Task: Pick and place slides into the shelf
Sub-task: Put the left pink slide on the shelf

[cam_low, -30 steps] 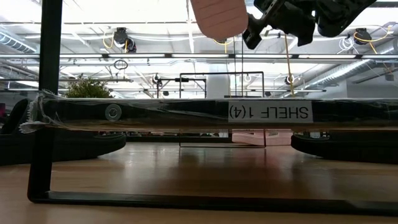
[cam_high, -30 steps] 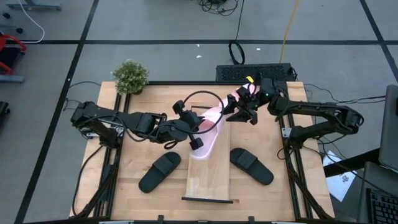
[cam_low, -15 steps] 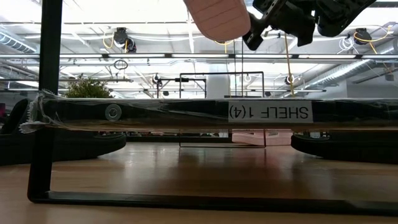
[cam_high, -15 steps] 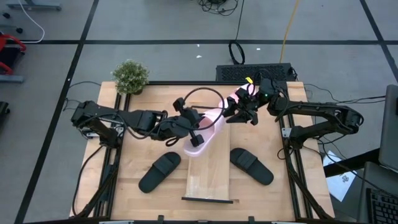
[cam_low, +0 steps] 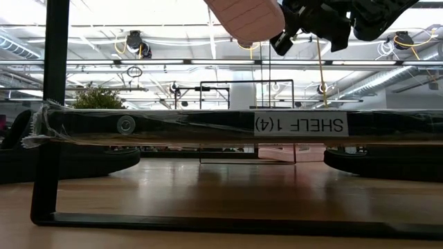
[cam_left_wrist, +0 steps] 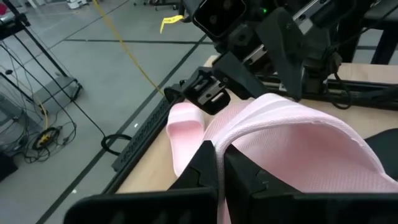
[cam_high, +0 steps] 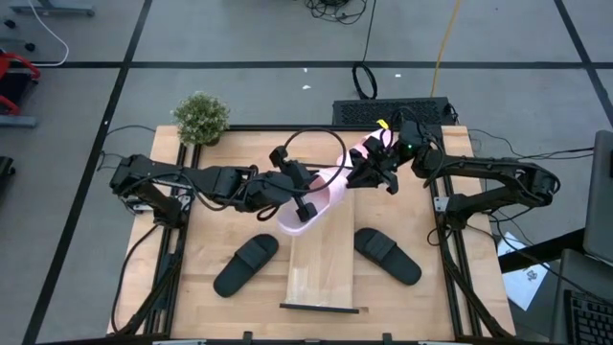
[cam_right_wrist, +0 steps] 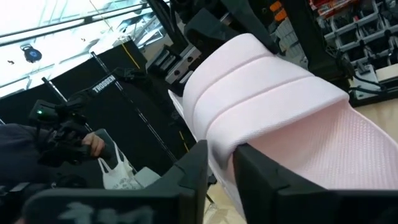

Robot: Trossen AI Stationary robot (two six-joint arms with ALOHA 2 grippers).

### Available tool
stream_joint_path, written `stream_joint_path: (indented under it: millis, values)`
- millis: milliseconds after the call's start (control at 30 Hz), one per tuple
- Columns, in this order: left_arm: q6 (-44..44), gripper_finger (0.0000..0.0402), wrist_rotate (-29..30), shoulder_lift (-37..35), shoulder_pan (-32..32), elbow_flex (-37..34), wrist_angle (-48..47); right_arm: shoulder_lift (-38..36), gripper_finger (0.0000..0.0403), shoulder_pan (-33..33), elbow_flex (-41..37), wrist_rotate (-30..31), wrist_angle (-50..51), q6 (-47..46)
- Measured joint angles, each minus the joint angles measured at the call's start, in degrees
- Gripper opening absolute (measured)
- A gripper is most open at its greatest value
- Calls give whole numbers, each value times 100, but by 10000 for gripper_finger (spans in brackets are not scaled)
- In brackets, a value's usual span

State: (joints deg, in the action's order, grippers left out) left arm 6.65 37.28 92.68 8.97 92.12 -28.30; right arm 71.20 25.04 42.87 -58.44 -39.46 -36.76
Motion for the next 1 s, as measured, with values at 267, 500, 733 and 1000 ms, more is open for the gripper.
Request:
stream_joint_path:
  millis: [267,500,733,1000]
  values:
    - [148,3,-19,0,-2,0,9,-4,6,-2,2,101,19,311]
    - [256,34,-183,0,61,0,-98,-17,3,179,2,97,-58,361]
    - [457,58,-255,-53,258,1,-595,-193,1,569,4,134,-40,361]
    - [768,62,-364,-410,589,4,-696,-290,1,1154,4,258,-50,400]
